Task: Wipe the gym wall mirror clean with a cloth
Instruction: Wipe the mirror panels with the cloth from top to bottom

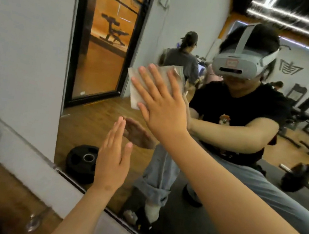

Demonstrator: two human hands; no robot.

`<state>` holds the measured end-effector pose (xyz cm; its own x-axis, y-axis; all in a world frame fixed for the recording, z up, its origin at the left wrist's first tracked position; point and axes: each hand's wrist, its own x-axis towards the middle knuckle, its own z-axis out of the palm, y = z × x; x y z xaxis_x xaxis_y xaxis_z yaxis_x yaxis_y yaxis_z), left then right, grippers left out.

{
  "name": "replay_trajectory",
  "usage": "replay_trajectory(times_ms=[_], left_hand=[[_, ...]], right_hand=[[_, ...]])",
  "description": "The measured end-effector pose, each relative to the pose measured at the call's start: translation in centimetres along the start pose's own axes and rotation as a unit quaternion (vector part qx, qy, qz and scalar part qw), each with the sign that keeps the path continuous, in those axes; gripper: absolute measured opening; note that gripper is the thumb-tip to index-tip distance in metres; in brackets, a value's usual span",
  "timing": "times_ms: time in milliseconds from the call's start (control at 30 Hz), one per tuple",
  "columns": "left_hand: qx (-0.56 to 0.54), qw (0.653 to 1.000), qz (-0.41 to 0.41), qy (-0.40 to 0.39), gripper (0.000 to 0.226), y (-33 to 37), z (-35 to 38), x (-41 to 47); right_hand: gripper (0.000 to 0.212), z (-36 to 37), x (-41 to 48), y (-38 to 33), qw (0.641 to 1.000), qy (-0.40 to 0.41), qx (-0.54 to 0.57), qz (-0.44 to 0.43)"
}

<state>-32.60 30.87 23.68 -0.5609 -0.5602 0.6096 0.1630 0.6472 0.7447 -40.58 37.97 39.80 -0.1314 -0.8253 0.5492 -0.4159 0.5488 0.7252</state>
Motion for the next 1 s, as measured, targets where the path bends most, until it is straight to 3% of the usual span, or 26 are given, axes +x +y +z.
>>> replay_trajectory(times_ms=[133,267,433,533,767,900,1000], left_hand=[[-0.022,1.0,-0.016,0.008,0.061,0.3,-0.9,0.3],[-0.023,0.999,-0.024,-0.017,0.059,0.5,-1.4,0.5],[0.146,0.986,0.034,-0.069,0.075,-0.2,-0.9,0.3],[0.186,0.978,0.031,-0.089,0.074,-0.8,-0.2,0.3],[0.187,0.98,0.038,-0.062,0.072,-0.5,-0.2,0.1],[0.197,0.979,0.037,-0.03,0.066,1.5,-0.2,-0.3],[0.188,0.98,0.07,0.003,0.067,3.3,0.5,-0.7]], right_hand=[[0.063,1.3,-2.3,-2.3,0.999,-0.004,0.041,-0.006],[0.072,4.5,-9.0,-8.1,0.994,-0.082,0.062,-0.04],[0.075,6.1,-16.7,-11.5,0.97,-0.191,0.078,-0.126],[0.062,6.5,-18.3,-10.2,0.981,-0.136,0.083,-0.114],[0.053,3.5,-17.7,-1.6,0.996,0.008,0.081,0.022],[0.051,-0.1,-14.9,6.0,0.985,0.07,0.053,0.15],[0.052,-1.2,-14.1,8.4,0.975,0.085,0.052,0.199]])
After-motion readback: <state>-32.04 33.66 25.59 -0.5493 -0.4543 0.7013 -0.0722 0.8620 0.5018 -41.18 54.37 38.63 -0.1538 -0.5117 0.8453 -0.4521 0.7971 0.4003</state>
